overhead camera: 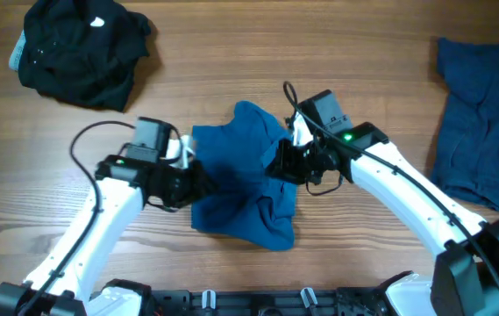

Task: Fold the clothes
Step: 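Release the shirt and pull both grippers outward to its sides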

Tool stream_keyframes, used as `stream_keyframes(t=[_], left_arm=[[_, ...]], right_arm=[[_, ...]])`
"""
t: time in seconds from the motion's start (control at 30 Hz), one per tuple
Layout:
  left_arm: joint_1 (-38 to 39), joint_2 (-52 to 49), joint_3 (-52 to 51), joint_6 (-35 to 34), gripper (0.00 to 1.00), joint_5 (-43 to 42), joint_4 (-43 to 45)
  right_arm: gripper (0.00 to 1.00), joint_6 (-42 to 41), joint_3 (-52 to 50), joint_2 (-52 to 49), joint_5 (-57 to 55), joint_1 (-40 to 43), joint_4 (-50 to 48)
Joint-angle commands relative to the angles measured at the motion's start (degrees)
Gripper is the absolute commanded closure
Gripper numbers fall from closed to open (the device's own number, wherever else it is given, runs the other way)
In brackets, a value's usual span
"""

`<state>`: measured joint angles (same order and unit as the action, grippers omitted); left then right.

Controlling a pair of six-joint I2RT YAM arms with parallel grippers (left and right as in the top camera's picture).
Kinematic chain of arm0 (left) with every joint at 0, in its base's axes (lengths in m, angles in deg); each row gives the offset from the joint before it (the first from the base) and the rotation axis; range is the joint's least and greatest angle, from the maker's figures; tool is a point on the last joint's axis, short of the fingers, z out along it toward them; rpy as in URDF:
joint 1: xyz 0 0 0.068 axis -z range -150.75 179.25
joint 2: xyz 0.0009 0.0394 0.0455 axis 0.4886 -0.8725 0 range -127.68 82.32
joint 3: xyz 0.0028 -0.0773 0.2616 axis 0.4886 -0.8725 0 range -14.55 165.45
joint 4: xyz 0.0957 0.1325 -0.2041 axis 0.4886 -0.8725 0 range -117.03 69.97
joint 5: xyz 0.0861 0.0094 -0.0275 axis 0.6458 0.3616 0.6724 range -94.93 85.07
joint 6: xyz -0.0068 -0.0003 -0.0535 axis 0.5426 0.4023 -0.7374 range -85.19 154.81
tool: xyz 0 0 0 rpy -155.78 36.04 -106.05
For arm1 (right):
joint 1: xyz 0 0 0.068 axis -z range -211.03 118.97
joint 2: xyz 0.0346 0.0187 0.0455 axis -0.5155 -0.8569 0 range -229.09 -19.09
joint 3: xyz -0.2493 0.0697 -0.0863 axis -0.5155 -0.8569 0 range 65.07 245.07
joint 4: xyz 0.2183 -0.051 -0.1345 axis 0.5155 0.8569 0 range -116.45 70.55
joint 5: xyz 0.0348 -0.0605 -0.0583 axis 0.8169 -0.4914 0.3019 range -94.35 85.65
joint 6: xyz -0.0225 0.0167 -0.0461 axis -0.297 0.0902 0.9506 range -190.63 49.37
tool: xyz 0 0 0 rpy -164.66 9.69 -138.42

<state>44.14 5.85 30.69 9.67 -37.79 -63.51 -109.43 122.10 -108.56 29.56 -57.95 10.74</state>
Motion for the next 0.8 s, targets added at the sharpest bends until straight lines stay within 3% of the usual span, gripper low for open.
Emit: stream_keyframes(t=[0.0,0.4,0.6,0.77], left_arm=[[3.8,-0.9,-2.5,-1.0,0.85,-1.6,0.6],[4.0,-12.6,-4.7,-1.0,0.92,-1.6,4.3],[3.7,-20.3,-4.7,-1.2,0.96,-0.5,7.3],[0.7,-21.8,-4.8,-2.7,0.96,3.5,5.0]], right_arm=[[0.92,0.7,-5.1,-1.2,7.8,-0.2,-3.8],[0.91,-6.7,-15.9,-1.4,13.3,-0.3,-17.0],[0.95,-10.1,-17.3,-1.6,8.2,-0.3,-16.6],[0.95,-12.5,-17.3,-1.7,2.2,-0.2,-15.5]])
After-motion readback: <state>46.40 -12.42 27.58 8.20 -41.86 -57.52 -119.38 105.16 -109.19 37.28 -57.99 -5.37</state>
